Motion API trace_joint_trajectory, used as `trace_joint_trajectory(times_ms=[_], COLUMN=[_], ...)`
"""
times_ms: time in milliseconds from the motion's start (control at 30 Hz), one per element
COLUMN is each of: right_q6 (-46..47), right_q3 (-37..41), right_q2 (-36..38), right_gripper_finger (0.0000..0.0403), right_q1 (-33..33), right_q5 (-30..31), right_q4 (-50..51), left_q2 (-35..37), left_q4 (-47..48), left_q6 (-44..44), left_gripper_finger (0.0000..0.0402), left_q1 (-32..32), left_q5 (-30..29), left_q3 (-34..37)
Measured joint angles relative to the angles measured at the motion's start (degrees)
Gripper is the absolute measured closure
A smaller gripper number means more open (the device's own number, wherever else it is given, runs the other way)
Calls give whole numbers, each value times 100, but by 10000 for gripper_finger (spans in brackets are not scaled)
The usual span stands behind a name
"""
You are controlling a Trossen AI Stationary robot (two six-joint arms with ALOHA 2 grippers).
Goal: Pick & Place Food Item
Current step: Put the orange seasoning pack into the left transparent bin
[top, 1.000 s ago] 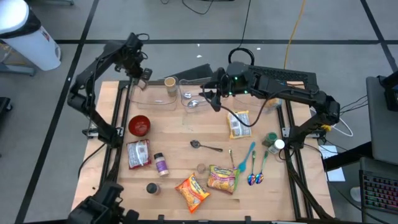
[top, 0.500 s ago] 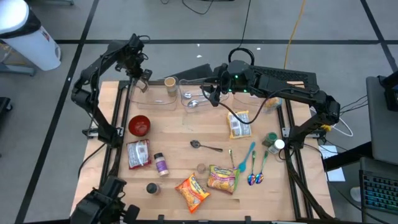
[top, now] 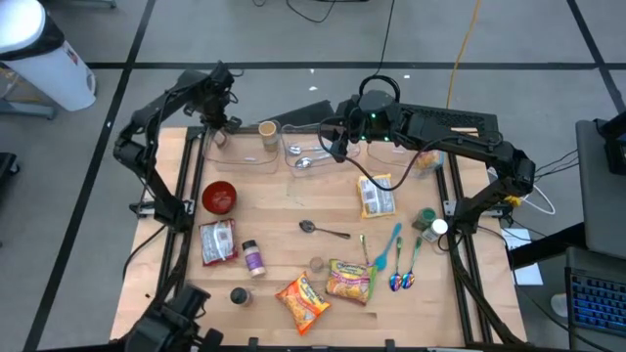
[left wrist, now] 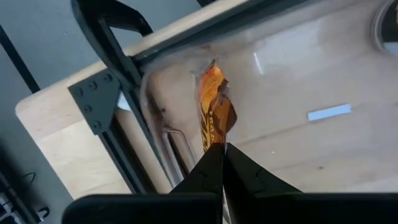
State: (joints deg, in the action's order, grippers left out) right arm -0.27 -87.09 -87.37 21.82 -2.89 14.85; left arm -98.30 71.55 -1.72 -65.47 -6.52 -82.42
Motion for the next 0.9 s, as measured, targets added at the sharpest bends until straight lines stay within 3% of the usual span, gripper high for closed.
trace_joint_trajectory(times_ms=[533, 900], right_q6=[5, 173], right_q3=[0, 0], right_q2=[-2, -2], right_gripper_finger=[243, 243], right_q1=[-4, -4], right_q5=[-10, -12], right_q4=[7, 17], left_q2=[7, 4], left_q4=[-193, -304], left_q6=[-31, -119], left_gripper_finger=[397, 341], left_q1=[63, 63], left_q5=[-162, -144], left_q3=[276, 276])
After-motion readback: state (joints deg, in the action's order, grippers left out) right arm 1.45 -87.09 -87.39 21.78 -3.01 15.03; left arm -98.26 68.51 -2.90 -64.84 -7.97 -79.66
